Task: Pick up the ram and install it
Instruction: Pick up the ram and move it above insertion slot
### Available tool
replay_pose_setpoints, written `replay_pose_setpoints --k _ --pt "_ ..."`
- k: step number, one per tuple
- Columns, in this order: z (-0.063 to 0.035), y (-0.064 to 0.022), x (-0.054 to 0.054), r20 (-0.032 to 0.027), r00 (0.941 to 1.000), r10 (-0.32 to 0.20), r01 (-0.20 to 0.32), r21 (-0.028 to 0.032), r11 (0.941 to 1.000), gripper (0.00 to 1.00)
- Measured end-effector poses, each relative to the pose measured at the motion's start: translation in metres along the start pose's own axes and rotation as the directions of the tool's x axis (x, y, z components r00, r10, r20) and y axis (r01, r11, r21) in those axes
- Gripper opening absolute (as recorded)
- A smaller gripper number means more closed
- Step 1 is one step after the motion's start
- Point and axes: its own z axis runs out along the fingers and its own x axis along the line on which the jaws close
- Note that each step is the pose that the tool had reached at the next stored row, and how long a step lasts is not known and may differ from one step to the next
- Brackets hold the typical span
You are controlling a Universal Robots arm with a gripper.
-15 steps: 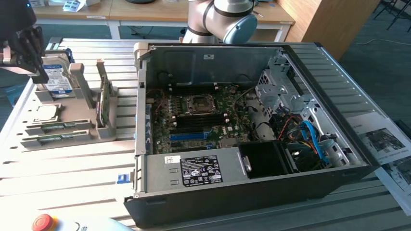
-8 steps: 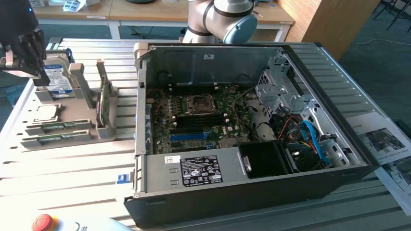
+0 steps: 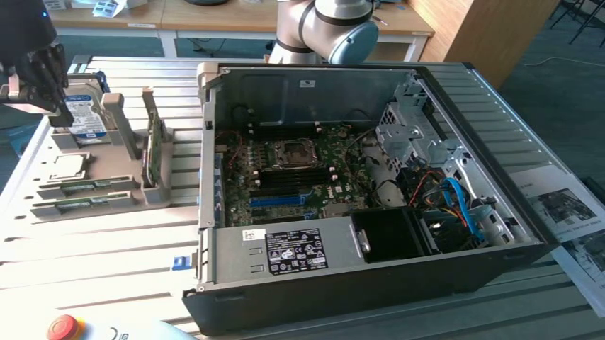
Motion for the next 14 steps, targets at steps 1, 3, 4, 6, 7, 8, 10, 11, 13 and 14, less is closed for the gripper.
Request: replay_pose_setpoints --k 1,3,4,6,7,8,10,11,13,14 --pt "0.0 0.0 0.0 0.0 1.0 0.0 0.0 0.0 1.0 0.11" --pt "0.0 0.0 0.0 0.0 1.0 0.0 0.0 0.0 1.0 0.11" --pt "0.0 0.0 0.0 0.0 1.0 0.0 0.0 0.0 1.0 0.11" --pt "0.0 0.0 0.0 0.0 1.0 0.0 0.0 0.0 1.0 0.17" --pt "0.0 0.0 0.0 0.0 1.0 0.0 0.0 0.0 1.0 0.17" --pt "0.0 0.0 0.0 0.0 1.0 0.0 0.0 0.0001 1.0 0.17" --pt "0.0 0.0 0.0 0.0 1.0 0.0 0.0 0.0 1.0 0.17" --pt "0.0 0.0 0.0 0.0 1.0 0.0 0.0 0.0 1.0 0.17" --pt "0.0 0.0 0.0 0.0 1.0 0.0 0.0 0.0001 1.0 0.17" --pt "0.0 0.0 0.0 0.0 1.0 0.0 0.0 0.0001 1.0 0.17"
